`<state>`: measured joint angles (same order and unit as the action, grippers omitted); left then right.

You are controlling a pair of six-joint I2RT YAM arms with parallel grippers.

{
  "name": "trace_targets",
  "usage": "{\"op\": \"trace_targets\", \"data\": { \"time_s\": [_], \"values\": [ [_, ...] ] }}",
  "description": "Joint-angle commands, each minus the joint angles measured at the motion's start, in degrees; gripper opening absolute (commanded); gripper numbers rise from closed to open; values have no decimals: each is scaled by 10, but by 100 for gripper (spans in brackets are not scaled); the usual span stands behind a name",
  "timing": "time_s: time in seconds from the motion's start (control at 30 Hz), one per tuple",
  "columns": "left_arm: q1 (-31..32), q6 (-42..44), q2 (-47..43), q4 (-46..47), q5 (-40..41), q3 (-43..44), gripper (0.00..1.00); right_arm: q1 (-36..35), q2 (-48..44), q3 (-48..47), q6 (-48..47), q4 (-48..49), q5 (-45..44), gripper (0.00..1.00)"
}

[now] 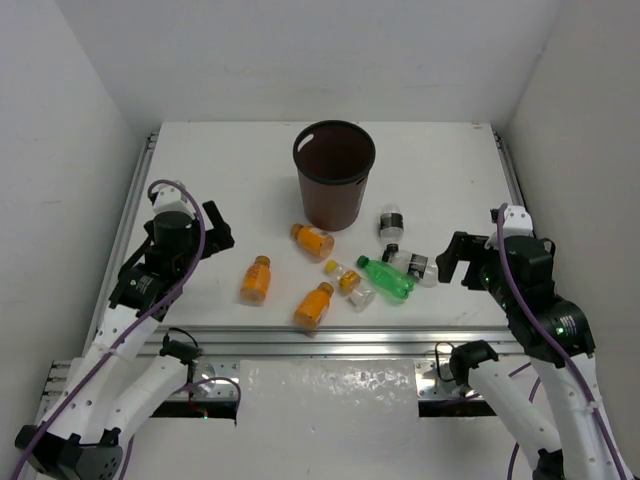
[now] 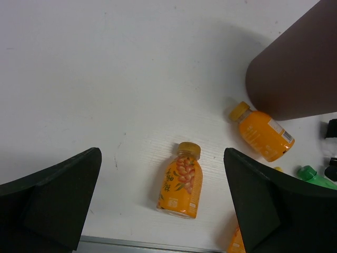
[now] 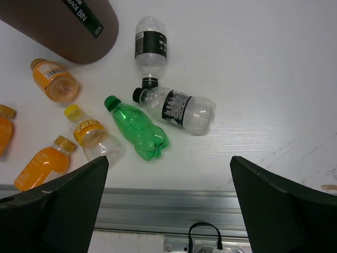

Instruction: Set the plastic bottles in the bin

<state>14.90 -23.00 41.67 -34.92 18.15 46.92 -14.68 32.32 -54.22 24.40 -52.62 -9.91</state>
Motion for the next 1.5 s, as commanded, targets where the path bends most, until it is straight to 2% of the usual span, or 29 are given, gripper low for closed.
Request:
{"op": "trace_targets", "data": {
  "time_s": [0.0, 0.1, 0.23, 0.27, 0.37, 0.5, 0.57, 0.67, 0.93, 1.1, 1.13, 1.2, 1.23, 1.27, 1.33, 1.37, 1.47],
  "values": [
    [-4, -7, -3, 16, 10, 9, 100, 3, -1, -1, 11, 16, -6, 99],
    [-4, -6, -1, 20, 4, 9, 100, 4, -12, 10, 11, 31, 9, 99],
    [-4, -34, 67, -11, -14, 39, 100, 3, -19, 20, 6, 44, 80, 99],
    [-4, -39, 83, -15, -74, 41, 100, 3, -12, 20, 6, 44, 93, 99],
    [3, -43, 161, 25, -169, 24, 100, 3, 1, 28, -1, 47, 146, 99],
    [48, -85, 299, 29, -126, 28, 100, 3, 13, 51, 12, 65, 166, 99],
    [77, -97, 342, 29, -90, 30, 100, 3, 26, 52, 10, 66, 189, 99],
    [87, -101, 385, 21, -71, 32, 100, 3, 35, 52, 3, 66, 213, 99],
    [137, -138, 387, 7, -43, -16, 100, 3, 28, 61, -7, 73, 216, 99],
    [166, -171, 399, -4, -19, -32, 93, 3, 31, 60, -3, 78, 229, 99],
    [169, -174, 402, -6, -15, -33, 90, 3, 34, 59, -2, 78, 230, 99],
    [174, -180, 404, -10, -6, -34, 69, 3, 35, 56, 0, 78, 236, 99],
    [174, -180, 402, -13, -5, -32, 56, 3, 37, 55, 3, 79, 239, 99],
    [176, -182, 395, -19, -3, -28, 27, 3, 37, 54, 9, 81, 243, 99],
    [176, -185, 382, -27, 3, -23, 6, 3, 38, 59, 19, 93, 262, 99],
    [176, -187, 369, -41, 4, -14, 0, 3, 40, 61, 30, 99, 272, 99],
    [190, -179, 330, -61, 0, 12, 0, 3, 46, 71, 65, 146, 341, 99]
  ]
}}
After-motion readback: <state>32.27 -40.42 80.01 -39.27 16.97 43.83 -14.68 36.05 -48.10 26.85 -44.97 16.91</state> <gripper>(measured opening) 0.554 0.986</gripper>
